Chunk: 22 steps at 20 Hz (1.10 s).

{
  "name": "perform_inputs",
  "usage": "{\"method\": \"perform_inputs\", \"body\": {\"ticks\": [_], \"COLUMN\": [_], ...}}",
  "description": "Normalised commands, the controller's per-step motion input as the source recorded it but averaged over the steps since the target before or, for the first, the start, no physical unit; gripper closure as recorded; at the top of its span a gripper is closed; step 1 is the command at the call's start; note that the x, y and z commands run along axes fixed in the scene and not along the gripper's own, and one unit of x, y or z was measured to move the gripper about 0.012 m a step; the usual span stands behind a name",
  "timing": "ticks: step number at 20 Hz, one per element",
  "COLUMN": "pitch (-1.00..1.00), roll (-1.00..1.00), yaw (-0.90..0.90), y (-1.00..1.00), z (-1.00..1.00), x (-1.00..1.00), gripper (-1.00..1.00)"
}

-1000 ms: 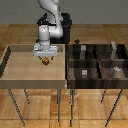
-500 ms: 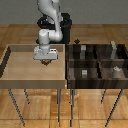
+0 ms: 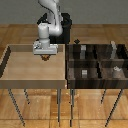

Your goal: Place the loaf of bread into the appropriate compartment.

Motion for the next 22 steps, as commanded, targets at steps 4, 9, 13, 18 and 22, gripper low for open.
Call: {"method": "perform_inputs", "body": {"ticks": [4,9,13,18,22], "pitch": [0.0,0.0,0.0,0.0,0.0], "roll": [0.0,0.0,0.0,0.0,0.0], "yaw": [0.0,0.0,0.0,0.0,0.0], "y": [0.0,0.4,0.5,0.0,0.5], "z": [0.75,0.0,0.06,1.0,0.25], "x": [0.0,0.0,0.0,0.0,0.0], "gripper": [1.0,1.0,1.0,1.0,1.0]}}
